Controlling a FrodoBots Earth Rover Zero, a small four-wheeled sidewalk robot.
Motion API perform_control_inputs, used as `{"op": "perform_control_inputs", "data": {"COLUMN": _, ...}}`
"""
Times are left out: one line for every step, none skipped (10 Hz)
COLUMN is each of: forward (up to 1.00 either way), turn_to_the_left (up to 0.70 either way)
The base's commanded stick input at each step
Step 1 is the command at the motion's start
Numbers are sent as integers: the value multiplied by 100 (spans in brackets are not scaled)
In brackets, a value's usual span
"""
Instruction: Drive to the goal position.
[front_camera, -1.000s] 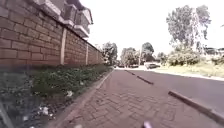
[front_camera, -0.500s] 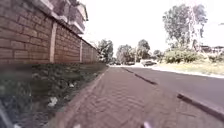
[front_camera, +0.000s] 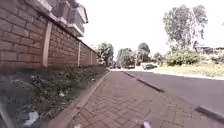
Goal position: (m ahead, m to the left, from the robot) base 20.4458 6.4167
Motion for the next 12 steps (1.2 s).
{"op": "perform_control_inputs", "data": {"forward": 100, "turn_to_the_left": 0}}
{"op": "perform_control_inputs", "data": {"forward": 100, "turn_to_the_left": 0}}
{"op": "perform_control_inputs", "data": {"forward": 100, "turn_to_the_left": 0}}
{"op": "perform_control_inputs", "data": {"forward": 100, "turn_to_the_left": 0}}
{"op": "perform_control_inputs", "data": {"forward": 100, "turn_to_the_left": 0}}
{"op": "perform_control_inputs", "data": {"forward": 100, "turn_to_the_left": 0}}
{"op": "perform_control_inputs", "data": {"forward": 100, "turn_to_the_left": 0}}
{"op": "perform_control_inputs", "data": {"forward": 100, "turn_to_the_left": 0}}
{"op": "perform_control_inputs", "data": {"forward": 100, "turn_to_the_left": 0}}
{"op": "perform_control_inputs", "data": {"forward": 100, "turn_to_the_left": 0}}
{"op": "perform_control_inputs", "data": {"forward": 100, "turn_to_the_left": 0}}
{"op": "perform_control_inputs", "data": {"forward": 100, "turn_to_the_left": -2}}
